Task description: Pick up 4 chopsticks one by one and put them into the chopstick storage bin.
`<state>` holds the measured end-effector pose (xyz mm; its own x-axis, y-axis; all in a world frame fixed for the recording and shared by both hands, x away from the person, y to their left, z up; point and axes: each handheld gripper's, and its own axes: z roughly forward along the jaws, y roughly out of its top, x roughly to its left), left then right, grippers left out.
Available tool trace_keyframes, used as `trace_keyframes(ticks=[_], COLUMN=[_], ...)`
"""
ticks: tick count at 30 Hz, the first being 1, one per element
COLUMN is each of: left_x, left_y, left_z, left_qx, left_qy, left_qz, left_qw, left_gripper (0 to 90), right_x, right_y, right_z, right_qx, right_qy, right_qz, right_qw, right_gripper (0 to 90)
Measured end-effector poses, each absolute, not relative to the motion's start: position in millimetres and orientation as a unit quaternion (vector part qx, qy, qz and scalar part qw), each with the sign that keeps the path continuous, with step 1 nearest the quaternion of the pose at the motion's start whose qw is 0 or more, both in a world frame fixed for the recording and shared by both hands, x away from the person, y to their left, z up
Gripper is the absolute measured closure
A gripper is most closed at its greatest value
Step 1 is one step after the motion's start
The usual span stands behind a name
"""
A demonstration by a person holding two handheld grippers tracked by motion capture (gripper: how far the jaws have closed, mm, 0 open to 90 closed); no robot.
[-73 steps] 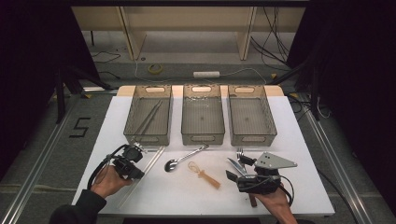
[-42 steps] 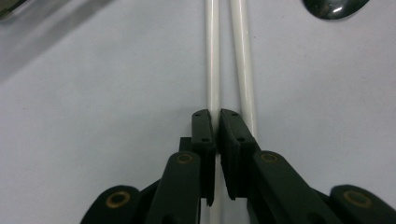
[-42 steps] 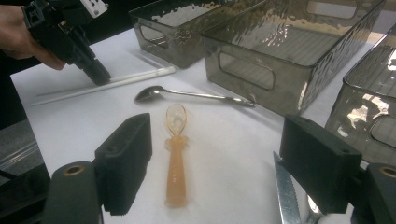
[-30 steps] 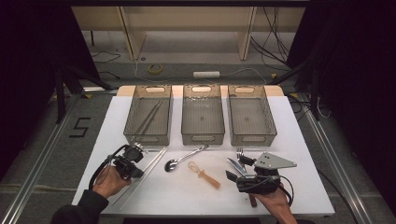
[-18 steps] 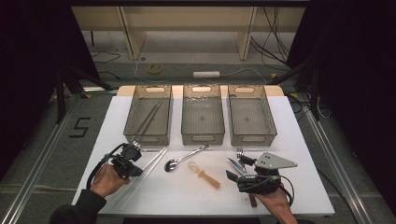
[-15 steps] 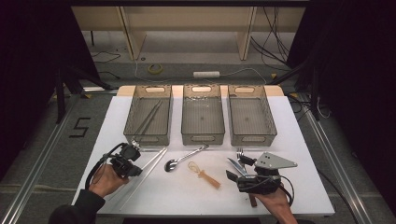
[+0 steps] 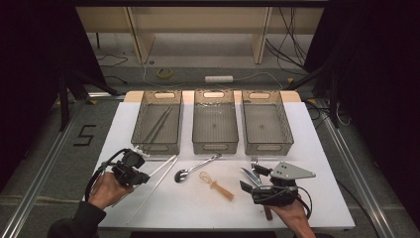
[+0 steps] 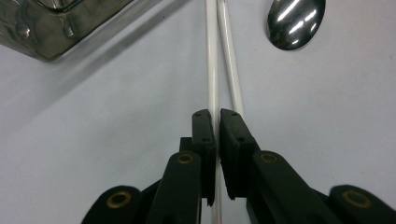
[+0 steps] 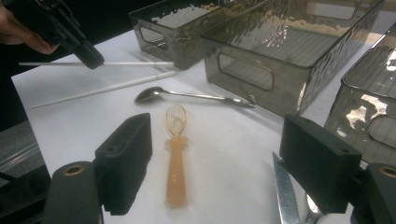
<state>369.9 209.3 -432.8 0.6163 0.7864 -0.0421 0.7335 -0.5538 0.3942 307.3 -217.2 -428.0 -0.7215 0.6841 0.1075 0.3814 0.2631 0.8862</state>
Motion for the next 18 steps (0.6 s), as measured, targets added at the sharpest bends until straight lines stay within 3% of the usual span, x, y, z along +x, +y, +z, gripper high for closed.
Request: trace_keyframes(ticks=[18], left_x=[366], left_y=[209], left_z=[-396], left_qx=[0.873], left_qy=[0.406], left_qz=[0.07], left_qw=[0.261], left_gripper=[84.8], right_x=[308], right_y=[-217], right_z=[-428], right_qx=[0.342], right_qy=[0.78], right_qz=[0.502], right_qw=[0.15], right_gripper=[26.4])
